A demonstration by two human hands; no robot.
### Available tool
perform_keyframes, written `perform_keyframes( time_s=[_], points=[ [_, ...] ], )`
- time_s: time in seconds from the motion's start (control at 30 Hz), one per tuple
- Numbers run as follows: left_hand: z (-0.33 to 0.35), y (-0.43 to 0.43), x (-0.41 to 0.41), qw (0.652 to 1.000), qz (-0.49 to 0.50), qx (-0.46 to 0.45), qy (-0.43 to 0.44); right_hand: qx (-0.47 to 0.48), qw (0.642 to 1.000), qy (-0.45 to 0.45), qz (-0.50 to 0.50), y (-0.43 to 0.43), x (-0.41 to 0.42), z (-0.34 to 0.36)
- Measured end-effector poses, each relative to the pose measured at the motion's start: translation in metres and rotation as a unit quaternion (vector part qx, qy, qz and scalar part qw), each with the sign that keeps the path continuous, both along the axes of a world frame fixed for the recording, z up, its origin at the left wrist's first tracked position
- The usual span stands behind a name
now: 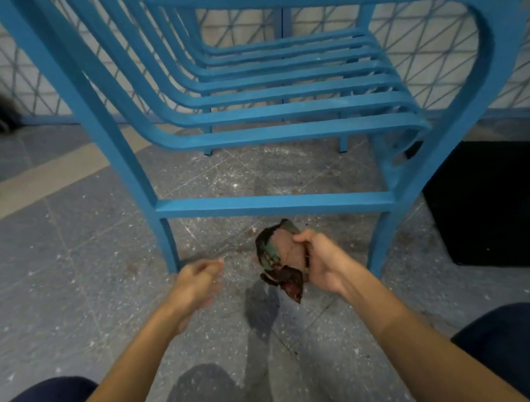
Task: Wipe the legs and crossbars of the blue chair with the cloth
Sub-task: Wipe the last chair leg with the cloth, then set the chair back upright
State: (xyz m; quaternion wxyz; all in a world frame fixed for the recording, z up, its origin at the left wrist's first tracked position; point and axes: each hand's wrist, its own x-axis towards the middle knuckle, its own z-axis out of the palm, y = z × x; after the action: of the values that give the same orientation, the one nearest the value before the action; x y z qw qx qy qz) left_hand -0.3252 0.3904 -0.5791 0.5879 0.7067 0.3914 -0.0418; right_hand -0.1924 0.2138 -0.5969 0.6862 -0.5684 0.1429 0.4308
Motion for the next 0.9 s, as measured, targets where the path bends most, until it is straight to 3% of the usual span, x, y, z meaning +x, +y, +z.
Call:
perform_keyframes(
  time_s=[0.13,0.2,0.33,0.5,0.73,0.9],
  points=[
    [0.010,-0.008,0.025,0.987,0.007,-0.163,-0.015,0.036,0.997,-0.017,0.071,0.008,-0.009,0.013],
    [0.025,-0.014,0.035,0.982,-0.015,-0.186,-0.021,0.048,0.993,-0.036,0.100,0.005,-0.016,0.024],
    [0.067,-0.027,0.031,0.983,-0.041,-0.175,0.029,0.021,0.987,-0.045,0.151,-0.007,-0.036,0.067],
    [0.137,-0.039,0.018,0.991,-0.006,-0.133,0.030,-0.008,0.990,-0.043,0.137,-0.017,-0.052,0.141],
    [0.290,-0.042,-0.003,0.994,-0.053,-0.069,0.071,-0.049,0.996,-0.018,0.069,-0.037,-0.088,0.281],
    [0.430,-0.062,-0.008,0.990,-0.135,0.013,0.045,-0.082,0.995,0.023,0.046,-0.061,-0.111,0.396]
  ],
)
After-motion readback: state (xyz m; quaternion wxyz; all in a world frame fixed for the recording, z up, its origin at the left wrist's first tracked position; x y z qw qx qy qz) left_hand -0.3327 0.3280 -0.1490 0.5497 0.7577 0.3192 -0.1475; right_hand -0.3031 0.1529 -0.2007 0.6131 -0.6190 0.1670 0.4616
